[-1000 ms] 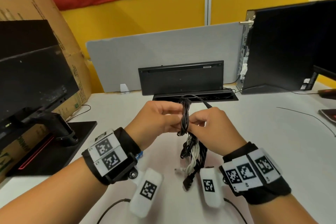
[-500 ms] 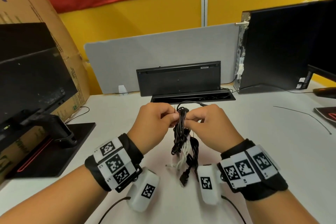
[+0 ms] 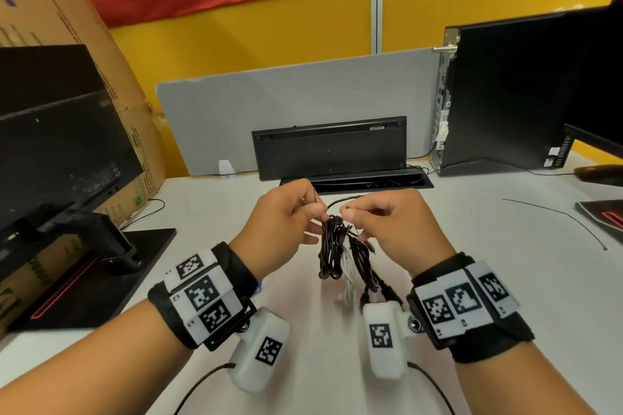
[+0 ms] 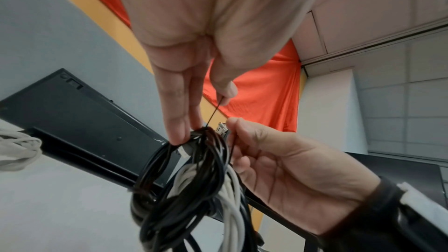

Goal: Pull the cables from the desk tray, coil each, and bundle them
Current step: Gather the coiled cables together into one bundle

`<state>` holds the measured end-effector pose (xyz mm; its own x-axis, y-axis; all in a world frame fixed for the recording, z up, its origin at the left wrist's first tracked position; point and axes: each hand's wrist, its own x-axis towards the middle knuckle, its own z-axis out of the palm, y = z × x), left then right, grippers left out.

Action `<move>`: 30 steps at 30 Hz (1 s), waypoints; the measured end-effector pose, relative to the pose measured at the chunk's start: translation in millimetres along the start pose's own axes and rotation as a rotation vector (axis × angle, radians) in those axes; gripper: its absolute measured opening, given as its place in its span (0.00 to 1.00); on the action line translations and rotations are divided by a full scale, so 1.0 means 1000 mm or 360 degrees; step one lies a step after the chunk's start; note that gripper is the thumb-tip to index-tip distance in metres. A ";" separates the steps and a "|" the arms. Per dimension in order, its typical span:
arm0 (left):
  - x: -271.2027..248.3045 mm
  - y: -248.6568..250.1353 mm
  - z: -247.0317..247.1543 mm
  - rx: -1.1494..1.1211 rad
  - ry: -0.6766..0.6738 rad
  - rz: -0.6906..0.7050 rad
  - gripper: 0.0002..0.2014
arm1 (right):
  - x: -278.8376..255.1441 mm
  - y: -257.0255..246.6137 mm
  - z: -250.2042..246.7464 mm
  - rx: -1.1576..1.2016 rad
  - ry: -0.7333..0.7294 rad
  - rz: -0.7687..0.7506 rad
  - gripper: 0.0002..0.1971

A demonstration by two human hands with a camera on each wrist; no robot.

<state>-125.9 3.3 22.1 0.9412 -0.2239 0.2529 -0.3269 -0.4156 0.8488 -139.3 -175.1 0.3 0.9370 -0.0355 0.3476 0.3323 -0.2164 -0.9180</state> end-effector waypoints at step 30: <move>0.014 -0.005 -0.007 0.0157 -0.0162 0.0038 0.10 | 0.000 0.011 0.009 -0.0230 -0.0042 -0.0245 0.03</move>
<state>-110.9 8.5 24.3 0.9213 -0.3209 0.2197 -0.3605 -0.4925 0.7922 -135.0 -168.7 -11.9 0.8794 0.0338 0.4750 0.4548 -0.3553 -0.8167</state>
